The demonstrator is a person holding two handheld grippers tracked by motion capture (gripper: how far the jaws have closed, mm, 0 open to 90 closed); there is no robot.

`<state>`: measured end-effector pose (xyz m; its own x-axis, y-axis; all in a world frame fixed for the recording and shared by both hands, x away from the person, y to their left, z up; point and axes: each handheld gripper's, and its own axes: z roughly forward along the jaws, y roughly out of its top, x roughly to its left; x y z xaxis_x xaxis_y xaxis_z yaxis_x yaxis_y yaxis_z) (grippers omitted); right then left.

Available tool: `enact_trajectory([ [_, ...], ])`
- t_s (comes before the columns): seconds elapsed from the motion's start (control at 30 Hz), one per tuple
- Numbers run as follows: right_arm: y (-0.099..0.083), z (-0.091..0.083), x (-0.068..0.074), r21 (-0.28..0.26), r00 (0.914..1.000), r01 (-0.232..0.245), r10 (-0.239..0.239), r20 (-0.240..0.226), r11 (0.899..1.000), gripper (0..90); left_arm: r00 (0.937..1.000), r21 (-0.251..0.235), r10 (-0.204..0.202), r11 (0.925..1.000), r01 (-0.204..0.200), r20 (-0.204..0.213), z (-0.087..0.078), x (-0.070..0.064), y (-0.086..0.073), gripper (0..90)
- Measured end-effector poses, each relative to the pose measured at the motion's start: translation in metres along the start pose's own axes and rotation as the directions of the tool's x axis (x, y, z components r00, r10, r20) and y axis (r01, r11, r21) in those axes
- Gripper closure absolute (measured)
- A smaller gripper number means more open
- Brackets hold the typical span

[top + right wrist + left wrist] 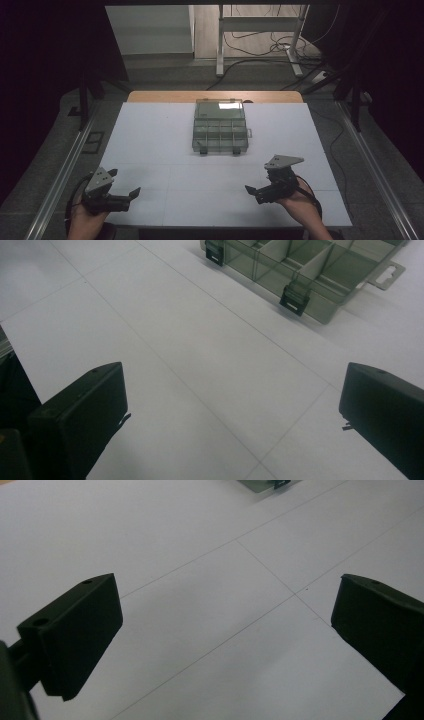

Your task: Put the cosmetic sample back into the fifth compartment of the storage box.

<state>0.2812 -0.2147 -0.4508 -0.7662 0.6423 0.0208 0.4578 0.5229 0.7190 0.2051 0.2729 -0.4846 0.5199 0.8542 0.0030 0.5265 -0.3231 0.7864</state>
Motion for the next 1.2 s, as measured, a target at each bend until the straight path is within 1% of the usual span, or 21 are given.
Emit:
enact_trajectory([
  [0.2,-0.007,-0.010,-0.002,-0.005,0.9998,-0.007,0.007,0.018,1.000,0.0,1.0000,0.001,0.001,1.0000,-0.001,-0.002,0.000,0.000,0.000,0.7],
  [0.43,-0.016,-0.021,-0.005,-0.010,0.9987,-0.011,0.011,0.049,1.000,0.0,1.0000,0.002,0.001,1.0000,-0.001,-0.003,0.000,0.000,0.000,0.7],
  [0.7,-0.028,-0.033,-0.010,-0.021,0.9968,-0.036,0.037,0.071,0.999,0.0,1.0000,0.003,0.000,1.0000,0.000,-0.005,0.000,0.000,0.000,0.7],
  [0.93,-0.035,-0.044,-0.014,-0.039,0.9935,-0.058,0.062,0.095,0.998,0.0,1.0000,0.002,-0.001,1.0000,0.001,-0.005,0.000,0.000,0.000,0.7],
  [1.03,-0.040,-0.048,-0.016,-0.034,0.9920,-0.060,0.064,0.109,0.998,0.0,1.0000,0.002,-0.001,1.0000,0.001,-0.006,0.000,0.000,0.000,0.7],
  [1.13,-0.045,-0.052,-0.017,-0.022,0.9893,-0.058,0.060,0.133,0.998,0.0,1.0000,0.003,-0.001,1.0000,0.001,-0.007,0.000,0.000,0.000,0.7],
  [1.2,-0.049,-0.055,-0.018,-0.026,0.9872,-0.070,0.073,0.142,0.997,0.0,1.0000,0.004,0.000,1.0000,0.000,-0.008,0.000,-0.001,0.000,0.7],
])
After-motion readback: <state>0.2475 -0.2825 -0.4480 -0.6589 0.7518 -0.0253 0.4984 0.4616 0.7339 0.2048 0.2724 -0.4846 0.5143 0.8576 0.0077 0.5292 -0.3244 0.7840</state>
